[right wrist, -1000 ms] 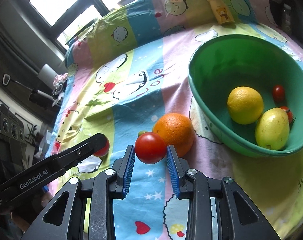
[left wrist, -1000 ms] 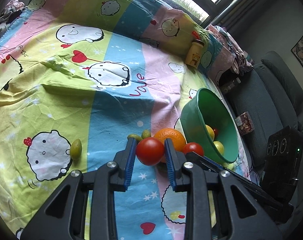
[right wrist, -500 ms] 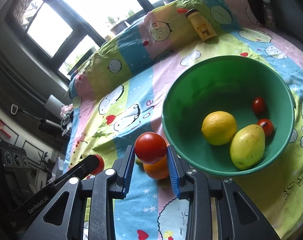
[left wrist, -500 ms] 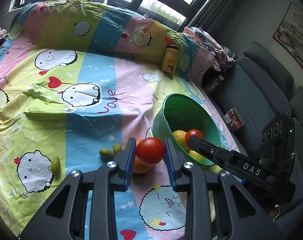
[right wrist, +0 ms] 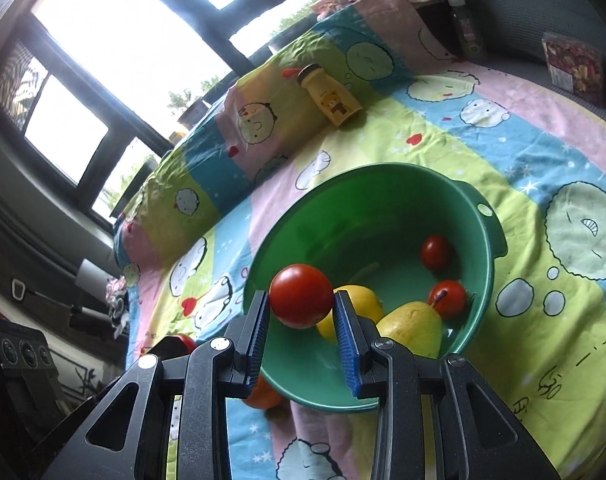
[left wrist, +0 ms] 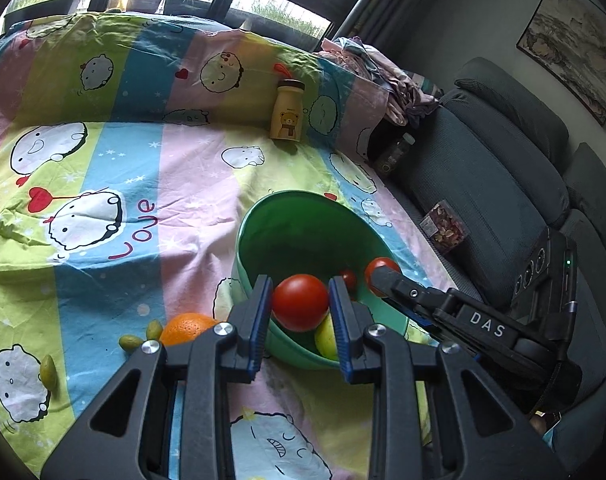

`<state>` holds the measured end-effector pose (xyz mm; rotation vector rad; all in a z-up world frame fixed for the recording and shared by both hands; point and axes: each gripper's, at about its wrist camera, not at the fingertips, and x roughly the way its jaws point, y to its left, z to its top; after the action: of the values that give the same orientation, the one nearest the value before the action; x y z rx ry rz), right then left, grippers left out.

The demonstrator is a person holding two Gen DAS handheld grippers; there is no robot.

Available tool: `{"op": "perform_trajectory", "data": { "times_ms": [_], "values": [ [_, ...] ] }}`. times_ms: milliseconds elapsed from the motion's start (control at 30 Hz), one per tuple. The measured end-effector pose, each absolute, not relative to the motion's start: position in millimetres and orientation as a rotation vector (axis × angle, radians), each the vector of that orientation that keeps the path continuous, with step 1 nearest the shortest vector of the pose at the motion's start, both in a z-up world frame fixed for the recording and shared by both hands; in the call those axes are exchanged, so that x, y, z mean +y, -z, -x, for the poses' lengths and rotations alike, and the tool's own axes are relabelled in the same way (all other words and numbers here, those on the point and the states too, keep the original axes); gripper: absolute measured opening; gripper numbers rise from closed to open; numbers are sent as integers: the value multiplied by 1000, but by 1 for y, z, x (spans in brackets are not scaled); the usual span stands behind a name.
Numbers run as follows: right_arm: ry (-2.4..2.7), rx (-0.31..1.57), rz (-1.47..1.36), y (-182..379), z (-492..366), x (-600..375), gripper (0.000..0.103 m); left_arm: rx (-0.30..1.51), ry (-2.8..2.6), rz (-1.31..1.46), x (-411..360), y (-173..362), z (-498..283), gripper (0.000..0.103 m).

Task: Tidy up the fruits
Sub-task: 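Carry the cherry tomato in the right tool over the green bowl, then open the right tool to drop the tomato into the bowl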

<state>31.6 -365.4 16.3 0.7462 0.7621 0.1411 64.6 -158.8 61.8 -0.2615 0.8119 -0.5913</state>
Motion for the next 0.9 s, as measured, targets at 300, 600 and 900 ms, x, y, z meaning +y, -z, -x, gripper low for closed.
{"op": "perform_trajectory", "data": {
  "times_ms": [300,600,900],
  "values": [
    [-39,770,-775,-8,-34,-387,35,840,628,237,-187,-55,-78,29],
    [43,801,-778,1,-39,-395,35,885,629,217,-202,-41,-90,28],
    [86,811,-777,4,-40,-399,35,899,635,190,-214,-33,-93,28]
  ]
}}
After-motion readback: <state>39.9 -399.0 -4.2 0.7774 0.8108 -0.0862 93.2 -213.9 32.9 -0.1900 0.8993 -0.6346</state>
